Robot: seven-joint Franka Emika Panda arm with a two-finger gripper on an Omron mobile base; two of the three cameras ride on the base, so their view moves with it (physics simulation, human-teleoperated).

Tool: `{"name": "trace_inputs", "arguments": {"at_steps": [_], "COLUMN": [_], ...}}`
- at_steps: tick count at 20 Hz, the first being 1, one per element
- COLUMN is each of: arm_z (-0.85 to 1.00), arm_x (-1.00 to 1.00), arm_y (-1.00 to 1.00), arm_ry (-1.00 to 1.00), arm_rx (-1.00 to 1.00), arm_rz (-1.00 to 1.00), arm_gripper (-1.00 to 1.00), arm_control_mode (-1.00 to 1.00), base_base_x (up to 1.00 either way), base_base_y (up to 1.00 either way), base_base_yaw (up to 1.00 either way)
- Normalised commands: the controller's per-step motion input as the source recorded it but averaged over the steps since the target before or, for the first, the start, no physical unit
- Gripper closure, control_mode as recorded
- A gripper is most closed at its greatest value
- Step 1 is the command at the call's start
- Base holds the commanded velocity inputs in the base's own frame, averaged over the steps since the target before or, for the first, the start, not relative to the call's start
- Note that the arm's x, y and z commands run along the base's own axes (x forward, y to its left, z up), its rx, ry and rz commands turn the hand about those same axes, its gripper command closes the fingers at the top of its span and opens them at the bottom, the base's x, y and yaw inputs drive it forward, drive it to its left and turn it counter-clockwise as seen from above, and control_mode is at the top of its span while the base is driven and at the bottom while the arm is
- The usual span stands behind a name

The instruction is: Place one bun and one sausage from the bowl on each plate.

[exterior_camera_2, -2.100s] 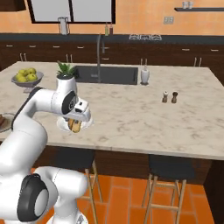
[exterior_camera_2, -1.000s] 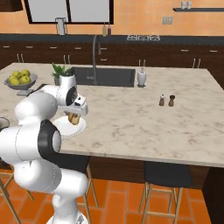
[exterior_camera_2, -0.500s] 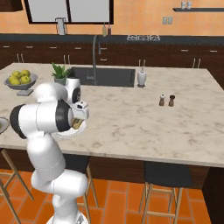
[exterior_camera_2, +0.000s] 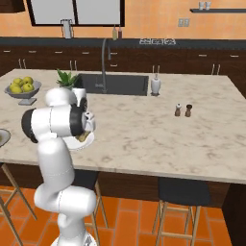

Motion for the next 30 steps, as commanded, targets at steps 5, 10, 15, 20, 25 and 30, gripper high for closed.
{"name": "trace_inputs", "arguments": {"at_steps": [5, 10, 15, 20, 25, 30], "arm_z": [-0.23, 0.01, 0.16, 0.32, 0.1, 0.0], "arm_x": [0.05, 0.0, -0.01, -0.04, 0.0, -0.01], "arm_y": [0.01, 0.0, 0.04, 0.25, 0.33, 0.05], "arm_ry": [0.0, 0.0, 0.05, 0.04, 0.15, 0.32], "arm_rx": [0.0, 0.0, -0.03, -0.05, -0.14, -0.1], "arm_rz": [0.0, 0.0, -0.02, -0.03, -0.01, 0.0], "arm_gripper": [1.0, -1.0, -1.0, -1.0, -1.0, -1.0], "arm_control_mode": [-1.0, -1.0, -1.0, -1.0, -1.0, -1.0], "base_base_x": [0.0, 0.0, 0.0, 0.0, 0.0, 0.0], "base_base_y": [0.0, 0.0, 0.0, 0.0, 0.0, 0.0], "base_base_yaw": [0.0, 0.0, 0.0, 0.0, 0.0, 0.0]}}
